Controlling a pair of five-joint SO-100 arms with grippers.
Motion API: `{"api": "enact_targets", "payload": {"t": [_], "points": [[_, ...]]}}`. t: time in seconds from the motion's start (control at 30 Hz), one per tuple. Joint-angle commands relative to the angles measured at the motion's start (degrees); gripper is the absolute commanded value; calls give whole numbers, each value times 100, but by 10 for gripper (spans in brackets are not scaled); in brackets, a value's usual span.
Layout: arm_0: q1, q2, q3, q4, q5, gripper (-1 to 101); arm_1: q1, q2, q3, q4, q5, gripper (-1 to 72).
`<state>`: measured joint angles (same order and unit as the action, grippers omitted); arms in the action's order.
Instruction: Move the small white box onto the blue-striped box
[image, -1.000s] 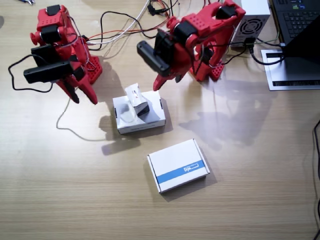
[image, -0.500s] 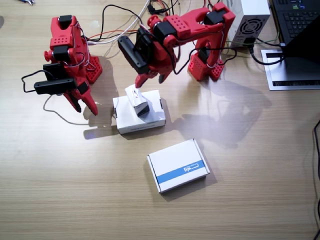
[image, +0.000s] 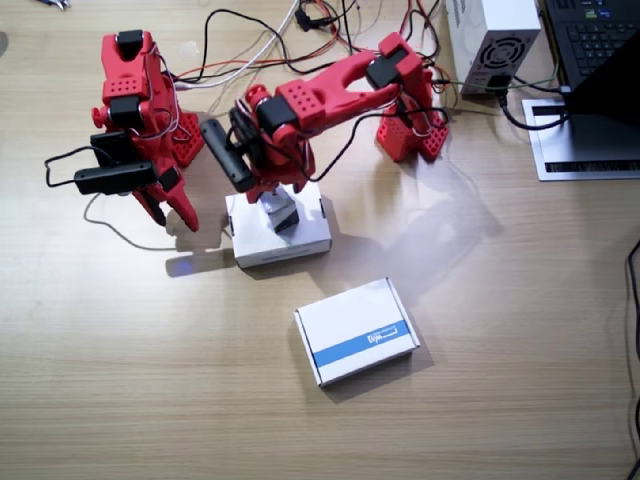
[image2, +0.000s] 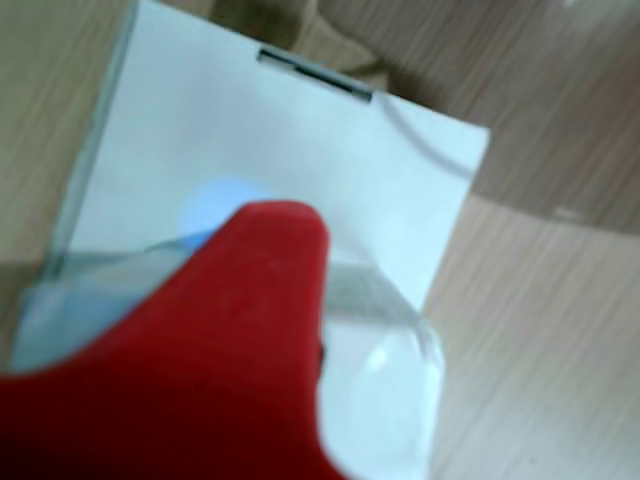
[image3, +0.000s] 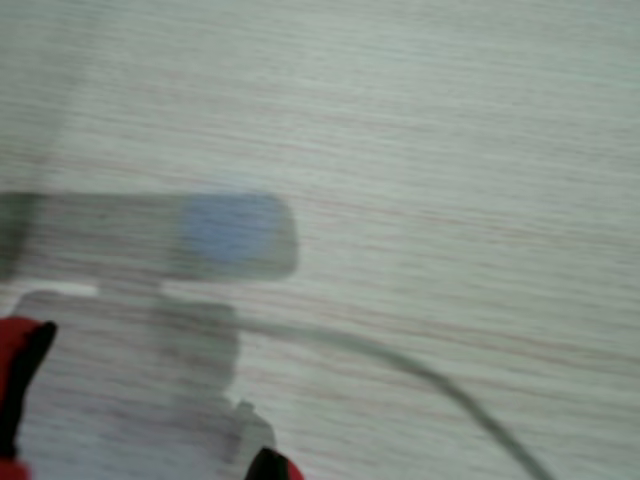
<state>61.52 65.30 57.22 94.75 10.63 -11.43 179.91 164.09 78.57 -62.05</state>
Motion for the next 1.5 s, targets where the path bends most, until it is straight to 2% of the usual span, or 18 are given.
{"api": "enact_targets", "payload": {"t": [0.0, 0.07, 0.13, 0.23, 0.47, 0.57, 0.73, 0.9, 1.03, 1.13, 1.2, 1.47], "points": [[53, -211, -352, 123, 79, 346, -62, 149, -70, -44, -79, 376], [97, -422, -325, 123, 53, 249, -53, 149, -70, -35, -105, 376], [88, -668, -457, 114, -26, 106, -53, 149, -70, -26, -114, 374], [-79, -562, -589, 123, 44, 78, -9, 149, -70, 0, -132, 374], [-958, 993, -545, 132, 562, 141, -53, 149, -70, -18, -97, 374], [-1635, 1362, -686, 132, 949, 151, -97, 149, -70, -26, -62, 374], [-2971, 940, -1099, 132, 1573, 154, -132, 149, -70, -26, -18, 374], [-3999, -123, -2259, 132, 2021, 154, -141, 149, -70, -18, -35, 374], [-4104, -923, -2602, 123, 2312, 178, -141, 149, -70, -18, -35, 376], [-4175, -1538, -3067, 123, 2391, 256, -132, 149, -70, 9, -35, 376], [-4175, -1784, -3401, 123, 2487, 265, -123, 149, -70, 18, -53, 375], [-4351, -1793, -4034, 123, 2646, 311, -132, 149, -70, 26, -141, 373]]}}
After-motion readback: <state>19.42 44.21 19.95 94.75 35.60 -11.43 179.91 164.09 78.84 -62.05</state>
